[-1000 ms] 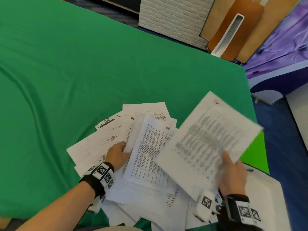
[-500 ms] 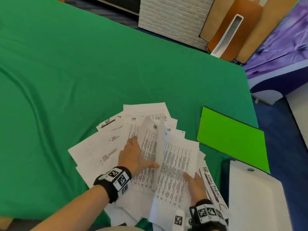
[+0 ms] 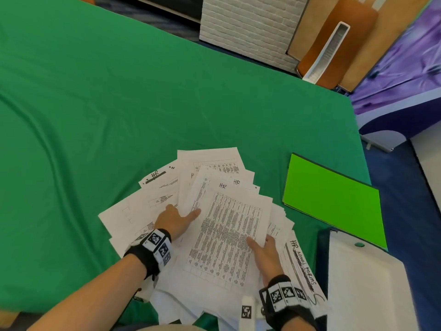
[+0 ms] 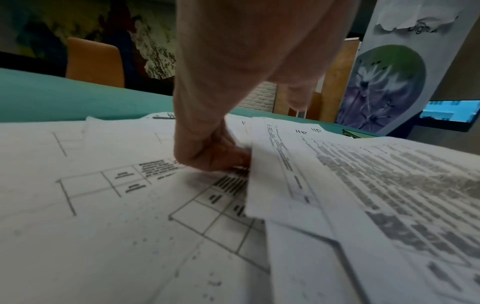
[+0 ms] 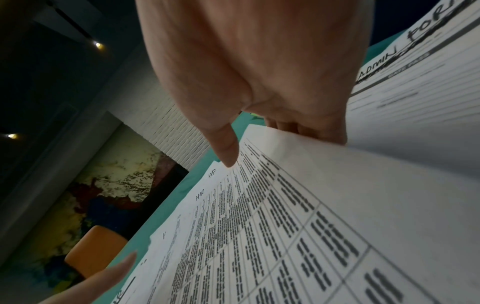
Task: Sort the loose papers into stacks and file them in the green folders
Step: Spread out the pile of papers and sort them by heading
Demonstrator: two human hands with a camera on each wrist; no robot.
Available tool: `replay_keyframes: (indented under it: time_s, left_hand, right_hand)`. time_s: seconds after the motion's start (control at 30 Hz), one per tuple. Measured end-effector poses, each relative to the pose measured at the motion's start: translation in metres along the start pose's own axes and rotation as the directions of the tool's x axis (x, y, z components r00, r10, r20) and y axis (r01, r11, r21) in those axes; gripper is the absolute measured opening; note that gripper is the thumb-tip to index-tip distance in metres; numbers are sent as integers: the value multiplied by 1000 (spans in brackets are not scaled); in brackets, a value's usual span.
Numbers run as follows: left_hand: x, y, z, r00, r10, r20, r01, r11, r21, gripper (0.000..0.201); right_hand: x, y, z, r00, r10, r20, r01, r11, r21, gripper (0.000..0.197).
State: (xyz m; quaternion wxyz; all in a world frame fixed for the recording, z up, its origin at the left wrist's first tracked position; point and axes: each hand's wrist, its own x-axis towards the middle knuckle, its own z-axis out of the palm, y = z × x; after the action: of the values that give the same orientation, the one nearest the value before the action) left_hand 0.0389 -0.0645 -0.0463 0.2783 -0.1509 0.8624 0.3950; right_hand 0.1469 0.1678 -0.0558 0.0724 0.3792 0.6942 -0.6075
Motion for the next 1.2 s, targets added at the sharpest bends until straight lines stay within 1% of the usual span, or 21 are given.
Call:
replay_keyframes:
  time_s: [0.1, 0.17, 0.2, 0.27, 0.3, 0.37, 0.43, 0.47, 0.5, 0.57, 0.63, 0.7, 0.77, 0.83, 0.87, 0.93, 1.0, 1.07, 1.1, 1.13, 1.2]
  left_hand:
    - [0, -5, 5, 992, 124, 1, -124, 992, 7, 46]
    - [-5, -2, 7, 973, 230, -25, -230, 973, -30, 29]
    - [-10, 2, 6, 955, 294, -27, -295, 954, -59, 25]
    - [-24, 14, 1, 897, 443, 11, -436, 887, -150, 29]
    - [-31, 22, -3, 853, 520, 52, -500, 841, -208, 33]
    - [-46, 37, -16, 777, 612, 149, -548, 774, -317, 31]
    - [-52, 50, -30, 740, 653, 161, -578, 739, -346, 24]
    - [-54, 56, -37, 727, 670, 148, -594, 722, -355, 23]
    - [-56, 61, -44, 721, 681, 130, -600, 707, -373, 23]
    - [-61, 73, -56, 705, 704, 88, -610, 665, -432, 27]
    - [-67, 84, -64, 680, 732, 35, -638, 615, -463, 34]
    - [-70, 93, -69, 662, 749, -30, -664, 567, -488, 38]
    - [-73, 99, -71, 651, 753, -95, -679, 522, -517, 41]
    - [-76, 103, -69, 645, 748, -155, -690, 484, -539, 42]
    - [-77, 103, -67, 642, 746, -177, -698, 473, -538, 43]
    - [-76, 102, -60, 647, 740, -182, -699, 482, -527, 44]
    - [-71, 96, -50, 687, 712, -145, -657, 524, -541, 44]
    - [-60, 88, -40, 740, 663, -111, -611, 595, -522, 44]
    - [-54, 83, -35, 770, 630, -99, -599, 661, -451, 46]
    - [-46, 77, -31, 804, 588, -84, -579, 743, -336, 48]
    - [-31, 62, -23, 871, 490, -26, -491, 870, -43, 52]
  right_hand:
    - [-1, -2, 8, 999, -27, 31, 27, 999, -20, 38]
    - [-4, -5, 10, 998, -39, 52, 40, 999, -19, 32]
    - [-4, -5, 9, 997, -43, 60, 43, 999, -3, 32]
    - [-5, -4, 5, 997, -52, 52, 50, 998, 46, 38]
    - [-4, -3, 2, 997, -62, 41, 59, 995, 79, 46]
    - [-4, -4, -6, 997, -69, 29, 63, 984, 167, 66]
    - [-7, -13, -12, 997, -57, 44, 42, 956, 290, 86]
    - [-11, -22, -16, 995, -77, 61, 53, 946, 321, 88]
    - [-15, -33, -19, 988, -126, 88, 90, 939, 333, 83]
    - [-26, -58, -24, 962, -251, 105, 199, 912, 358, 62]
    - [-36, -83, -26, 930, -366, 39, 324, 865, 383, 38]
    - [-43, -102, -27, 883, -467, -43, 447, 812, 376, 30]
    - [-46, -113, -26, 841, -524, -135, 537, 777, 330, 32]
    - [-49, -118, -25, 809, -547, -216, 588, 763, 269, 47]
    - [-50, -118, -24, 796, -558, -233, 604, 752, 262, 50]
    - [-49, -112, -20, 802, -558, -212, 597, 755, 271, 48]
    - [-47, -102, -14, 834, -520, -184, 548, 820, 167, 33]
    - [-42, -91, -15, 829, -518, -213, 538, 842, 46, 11]
    - [-42, -89, -18, 816, -511, -269, 538, 842, 33, 5]
    - [-41, -89, -24, 798, -489, -351, 537, 842, 48, 5]
    - [-40, -93, -42, 709, -434, -556, 568, 819, 84, 22]
